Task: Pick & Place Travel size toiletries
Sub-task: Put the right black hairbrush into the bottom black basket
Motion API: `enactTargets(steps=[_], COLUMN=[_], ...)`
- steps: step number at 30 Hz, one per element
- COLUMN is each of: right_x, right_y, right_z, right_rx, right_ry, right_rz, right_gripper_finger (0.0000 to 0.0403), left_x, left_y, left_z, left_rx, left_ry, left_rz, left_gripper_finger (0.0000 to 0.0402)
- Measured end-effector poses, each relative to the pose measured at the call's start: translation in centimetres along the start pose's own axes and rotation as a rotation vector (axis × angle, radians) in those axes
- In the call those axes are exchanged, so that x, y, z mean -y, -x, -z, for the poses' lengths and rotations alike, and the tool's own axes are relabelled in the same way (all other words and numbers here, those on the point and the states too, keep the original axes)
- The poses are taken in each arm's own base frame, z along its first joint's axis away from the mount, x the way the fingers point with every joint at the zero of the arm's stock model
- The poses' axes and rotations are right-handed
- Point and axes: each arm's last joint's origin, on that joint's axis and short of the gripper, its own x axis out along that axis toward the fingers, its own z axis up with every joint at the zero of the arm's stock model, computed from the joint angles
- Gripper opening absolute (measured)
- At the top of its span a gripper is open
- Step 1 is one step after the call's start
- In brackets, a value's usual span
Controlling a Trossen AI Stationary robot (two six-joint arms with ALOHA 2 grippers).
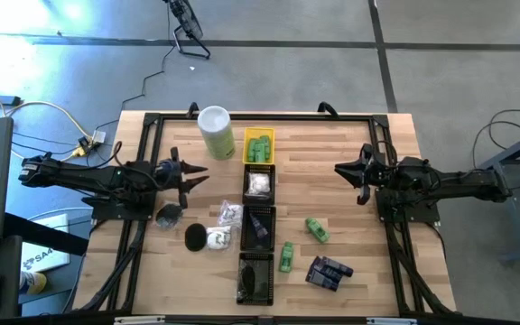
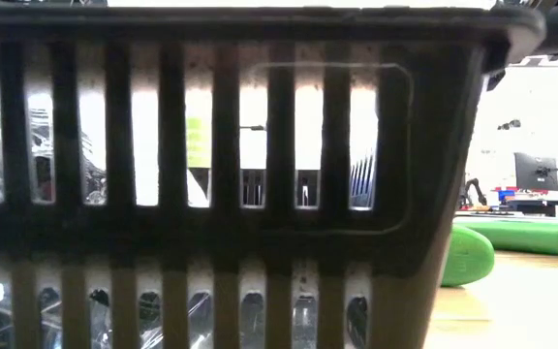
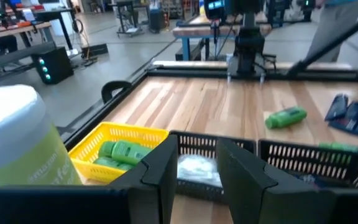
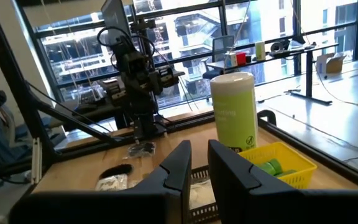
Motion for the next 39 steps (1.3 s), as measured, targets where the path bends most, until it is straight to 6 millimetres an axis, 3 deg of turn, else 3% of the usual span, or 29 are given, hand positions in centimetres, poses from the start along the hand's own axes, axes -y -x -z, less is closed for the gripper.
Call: enactTargets(steps=[19,31,39], right_x=[0.3,0.3,0.3], right_y=[0.0,0.0,0.0], right_z=[-0.1,-0.1,-0.1], right_rx=[0.025,0.025,0.025], right_ry=[0.033,0.033,0.033], right_rz=[0.103,0.102,0.102], right_gripper_finger=[0.0046,0.0046,0.0046], left_x=[0.2,0.5,1.1], left_y=[0.0,0.1,-0.9], left_z=[-0.5,-0.9,-0.9], left_rx=[0.054,0.066,0.059], left_ry=[0.046,0.291,0.324], left_rz=[0.061,0.204,0.276], left_gripper_finger=[0.0109,0.0109,0.0109])
